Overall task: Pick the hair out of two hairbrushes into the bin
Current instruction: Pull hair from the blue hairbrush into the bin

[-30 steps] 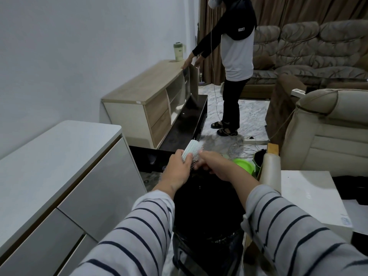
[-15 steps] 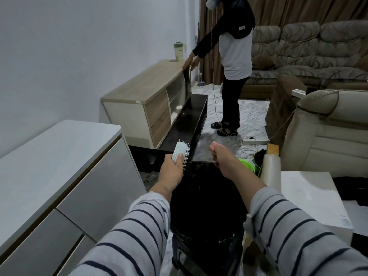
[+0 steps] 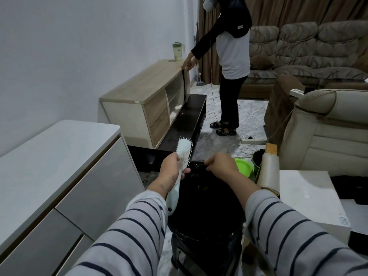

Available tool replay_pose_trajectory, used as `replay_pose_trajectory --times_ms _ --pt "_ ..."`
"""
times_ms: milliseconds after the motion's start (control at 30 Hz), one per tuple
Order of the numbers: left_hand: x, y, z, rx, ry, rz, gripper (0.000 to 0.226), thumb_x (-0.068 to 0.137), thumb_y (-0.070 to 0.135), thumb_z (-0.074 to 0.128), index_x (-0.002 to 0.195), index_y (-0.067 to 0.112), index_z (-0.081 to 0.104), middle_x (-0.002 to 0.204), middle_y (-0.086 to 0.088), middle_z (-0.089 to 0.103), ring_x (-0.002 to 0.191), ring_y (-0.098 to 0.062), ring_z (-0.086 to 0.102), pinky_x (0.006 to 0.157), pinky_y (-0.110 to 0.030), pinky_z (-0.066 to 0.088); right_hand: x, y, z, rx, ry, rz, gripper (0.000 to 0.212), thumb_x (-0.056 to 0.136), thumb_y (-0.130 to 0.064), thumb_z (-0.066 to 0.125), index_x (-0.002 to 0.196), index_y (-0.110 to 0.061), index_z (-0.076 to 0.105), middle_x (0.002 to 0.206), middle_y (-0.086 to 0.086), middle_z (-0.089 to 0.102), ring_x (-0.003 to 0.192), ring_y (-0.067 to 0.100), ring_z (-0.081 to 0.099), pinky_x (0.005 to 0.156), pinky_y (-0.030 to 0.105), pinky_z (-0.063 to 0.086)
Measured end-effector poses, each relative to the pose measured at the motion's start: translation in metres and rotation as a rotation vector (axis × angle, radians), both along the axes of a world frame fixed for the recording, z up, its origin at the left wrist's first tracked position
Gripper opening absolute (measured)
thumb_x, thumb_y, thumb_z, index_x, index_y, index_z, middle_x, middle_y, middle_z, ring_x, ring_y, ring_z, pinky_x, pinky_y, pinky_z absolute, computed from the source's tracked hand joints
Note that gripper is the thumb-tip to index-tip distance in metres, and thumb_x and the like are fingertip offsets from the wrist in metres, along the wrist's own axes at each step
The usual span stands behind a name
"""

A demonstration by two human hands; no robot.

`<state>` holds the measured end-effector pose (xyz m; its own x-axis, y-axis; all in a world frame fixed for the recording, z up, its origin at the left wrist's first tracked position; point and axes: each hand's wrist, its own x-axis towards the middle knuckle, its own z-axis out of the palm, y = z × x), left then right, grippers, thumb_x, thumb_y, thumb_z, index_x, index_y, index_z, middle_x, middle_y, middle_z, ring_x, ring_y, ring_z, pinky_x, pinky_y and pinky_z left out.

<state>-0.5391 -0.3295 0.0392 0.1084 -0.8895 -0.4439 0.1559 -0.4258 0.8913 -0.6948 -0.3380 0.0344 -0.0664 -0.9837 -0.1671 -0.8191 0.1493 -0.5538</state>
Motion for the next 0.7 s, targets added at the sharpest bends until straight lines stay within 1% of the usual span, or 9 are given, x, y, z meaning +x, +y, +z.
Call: replay_pose_trajectory --times_ms 67,133,167,233,300,367,467,567,700 --pt "0.0 0.001 -0.001 -0.009 0.039 -0.03 0.03 0.093 0.014 0.029 0.111 0.007 0.052 0.086 -0.009 0.058 0.041 -0.015 0.058 0.036 -0.013 0.029 0.001 -0.003 0.008 -0.109 0.008 -0.056 0.003 0.076 -0.028 0.071 0.075 -0.027 0.073 0.091 0.001 0.075 0.094 0.02 0.067 0.09 0.035 0.048" --pt "-0.001 0.0 -0.002 -0.006 0.073 -0.048 0.033 0.092 0.016 0.028 0.113 0.01 0.054 0.082 -0.007 0.056 0.039 -0.016 0.058 0.034 -0.011 0.029 0.003 -0.004 0.014 -0.196 0.072 -0.09 0.02 0.078 -0.043 0.067 0.067 -0.027 0.062 0.083 -0.005 0.067 0.088 0.015 0.058 0.094 0.041 0.041" --pt "-0.002 0.0 -0.002 -0.004 0.085 -0.051 0.033 0.091 0.017 0.028 0.11 0.011 0.056 0.081 -0.007 0.056 0.039 -0.017 0.058 0.034 -0.011 0.029 0.006 -0.006 0.015 -0.261 0.046 -0.077 0.019 0.08 -0.043 0.066 0.069 -0.028 0.06 0.082 -0.006 0.062 0.087 0.014 0.054 0.095 0.041 0.04" --pt "-0.003 -0.001 -0.001 -0.001 0.093 -0.055 0.031 0.091 0.019 0.029 0.098 0.013 0.059 0.076 -0.007 0.055 0.04 -0.018 0.056 0.035 -0.013 0.028 0.013 -0.008 0.017 -0.336 -0.164 0.028 0.005 0.08 -0.031 0.068 0.078 -0.027 0.065 0.083 -0.001 0.062 0.084 0.015 0.058 0.089 0.04 0.049" --pt "-0.006 -0.001 -0.001 0.005 0.098 -0.043 0.03 0.091 0.02 0.03 0.093 0.013 0.059 0.071 -0.006 0.055 0.038 -0.017 0.055 0.034 -0.013 0.028 0.018 -0.008 0.017 -0.342 -0.283 0.105 0.013 0.077 -0.024 0.072 0.089 -0.019 0.069 0.089 0.006 0.067 0.079 0.015 0.059 0.085 0.041 0.052" --pt "-0.008 -0.001 0.0 0.006 0.091 -0.04 0.031 0.091 0.021 0.031 0.101 0.012 0.059 0.069 -0.005 0.057 0.037 -0.017 0.055 0.033 -0.012 0.03 0.019 -0.006 0.014 -0.356 -0.235 0.115 0.023 0.076 -0.025 0.073 0.097 -0.017 0.068 0.096 0.004 0.067 0.083 0.015 0.058 0.086 0.039 0.051" --pt "-0.013 0.004 0.008 -0.024 0.067 -0.098 0.032 0.089 0.01 0.031 0.107 0.01 0.058 0.079 -0.009 0.055 0.045 -0.019 0.051 0.035 -0.013 0.03 0.021 -0.002 0.009 -0.496 -0.09 0.096 0.02 0.08 -0.026 0.068 0.098 -0.02 0.069 0.1 0.0 0.067 0.097 0.019 0.06 0.088 0.036 0.046" --pt "-0.018 0.006 0.011 -0.096 -0.023 -0.177 0.058 0.076 -0.014 0.03 0.121 0.01 0.058 0.093 -0.018 0.056 0.06 -0.024 0.053 0.041 -0.018 0.032 0.024 -0.001 0.01 -0.501 -0.108 0.075 0.017 0.084 -0.026 0.062 0.095 -0.018 0.071 0.101 0.002 0.068 0.094 0.022 0.063 0.084 0.036 0.048" --pt "-0.015 0.005 0.012 -0.179 -0.158 -0.221 0.065 0.08 -0.018 0.034 0.129 0.018 0.057 0.095 -0.012 0.066 0.071 -0.021 0.062 0.048 -0.017 0.039 0.024 -0.004 0.01 -0.507 -0.142 0.087 0.011 0.081 -0.026 0.062 0.09 -0.024 0.066 0.086 -0.006 0.064 0.085 0.018 0.062 0.082 0.042 0.051"
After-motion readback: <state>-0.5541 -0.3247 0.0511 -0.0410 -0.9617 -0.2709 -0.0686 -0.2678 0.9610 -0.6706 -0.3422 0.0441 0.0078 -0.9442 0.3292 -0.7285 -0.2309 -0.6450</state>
